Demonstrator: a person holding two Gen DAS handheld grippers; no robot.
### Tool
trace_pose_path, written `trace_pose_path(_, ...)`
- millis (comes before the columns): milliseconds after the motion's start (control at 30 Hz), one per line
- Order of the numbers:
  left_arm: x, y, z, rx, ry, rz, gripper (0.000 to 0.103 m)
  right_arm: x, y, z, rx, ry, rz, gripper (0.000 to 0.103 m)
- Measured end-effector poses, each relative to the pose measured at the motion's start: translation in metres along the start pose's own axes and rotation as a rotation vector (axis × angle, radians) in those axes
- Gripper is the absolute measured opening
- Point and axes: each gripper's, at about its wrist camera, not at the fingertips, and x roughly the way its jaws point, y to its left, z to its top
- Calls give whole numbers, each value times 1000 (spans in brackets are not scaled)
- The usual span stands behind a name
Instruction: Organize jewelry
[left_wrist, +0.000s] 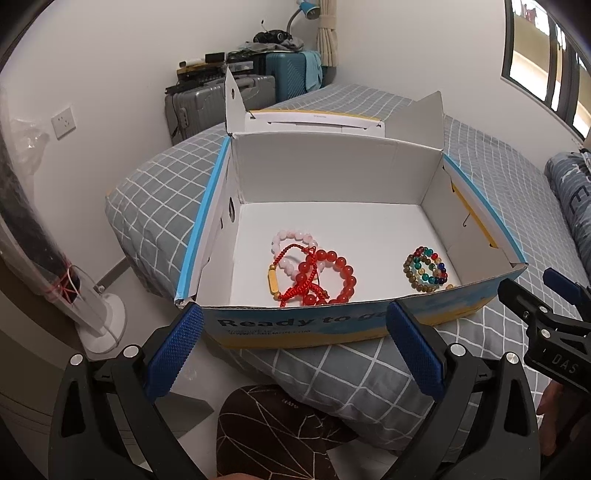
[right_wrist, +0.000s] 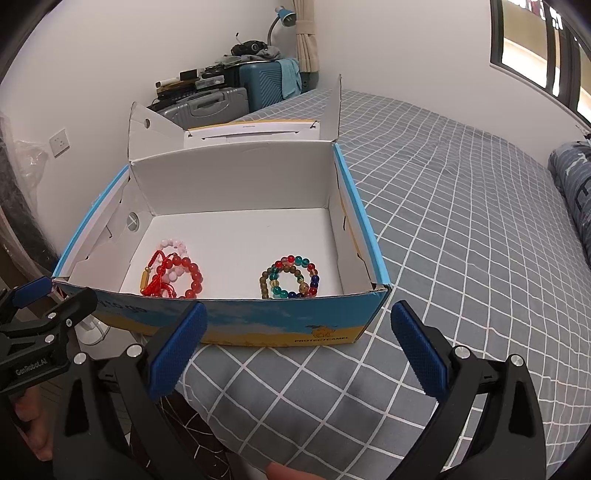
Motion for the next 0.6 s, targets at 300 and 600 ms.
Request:
trace_pose_path(300,-2,-1,1,3,-7,-4,97,1,0,1,2,0,-2,95)
trace_pose_path(600,-3,-5,0,22,-14,-31,97,0,2,2,6,2,-1,95)
